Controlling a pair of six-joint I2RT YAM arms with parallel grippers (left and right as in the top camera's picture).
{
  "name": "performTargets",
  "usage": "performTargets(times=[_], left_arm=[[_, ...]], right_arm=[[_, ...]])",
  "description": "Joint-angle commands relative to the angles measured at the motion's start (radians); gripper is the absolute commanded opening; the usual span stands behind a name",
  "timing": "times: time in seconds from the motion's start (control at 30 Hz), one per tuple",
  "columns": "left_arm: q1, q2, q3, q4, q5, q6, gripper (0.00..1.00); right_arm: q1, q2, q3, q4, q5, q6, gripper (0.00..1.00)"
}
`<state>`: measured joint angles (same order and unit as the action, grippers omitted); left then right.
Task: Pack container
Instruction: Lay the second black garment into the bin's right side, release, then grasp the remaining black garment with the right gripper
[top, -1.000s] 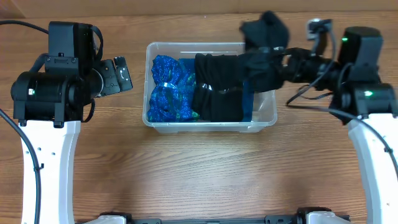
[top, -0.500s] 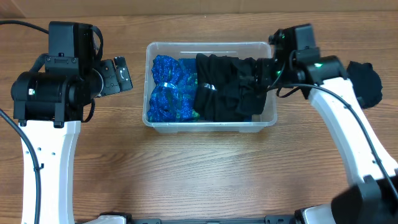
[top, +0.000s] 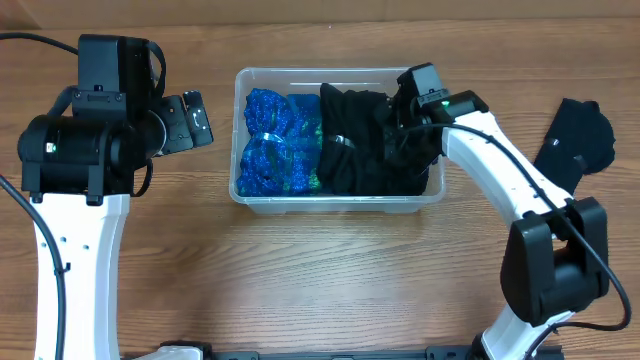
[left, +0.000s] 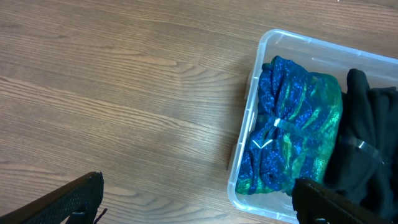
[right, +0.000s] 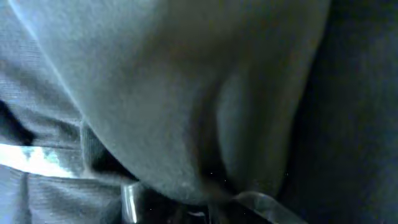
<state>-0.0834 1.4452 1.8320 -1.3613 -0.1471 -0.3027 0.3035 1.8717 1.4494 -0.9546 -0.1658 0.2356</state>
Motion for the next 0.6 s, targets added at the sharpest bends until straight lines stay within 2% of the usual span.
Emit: performTargets(times=[0.0, 0.03, 0.1, 0.17, 0.23, 0.4, 0.57], left_arm=[[-0.001, 0.002, 0.000, 0.004, -0.011, 0.019, 1.00], [-0.001, 0.002, 0.000, 0.004, -0.011, 0.019, 1.00], [-0.001, 0.002, 0.000, 0.004, -0.011, 0.019, 1.00], [-0.001, 0.002, 0.000, 0.004, -0.011, 0.019, 1.00], [-0.001, 0.002, 0.000, 0.004, -0.011, 0.019, 1.00], [-0.001, 0.002, 0.000, 0.004, -0.011, 0.018, 1.00], [-0.001, 0.002, 0.000, 0.004, -0.011, 0.019, 1.00]], right_arm=[[-0.028, -0.034, 0.127, -0.077, 0.030, 0.005, 0.30], [-0.042, -0.060, 0.173, -0.096, 0.020, 0.005, 0.35], [-0.107, -0.159, 0.262, -0.093, -0.011, 0.006, 0.60], [-0.220, -0.239, 0.268, -0.056, -0.008, 0.027, 0.69], [-0.388, -0.238, 0.264, -0.055, -0.008, 0.027, 0.78], [-0.755, -0.079, 0.245, -0.026, -0.009, 0.035, 0.91], [-0.955, 0.137, 0.245, -0.021, -0.011, 0.030, 0.96]])
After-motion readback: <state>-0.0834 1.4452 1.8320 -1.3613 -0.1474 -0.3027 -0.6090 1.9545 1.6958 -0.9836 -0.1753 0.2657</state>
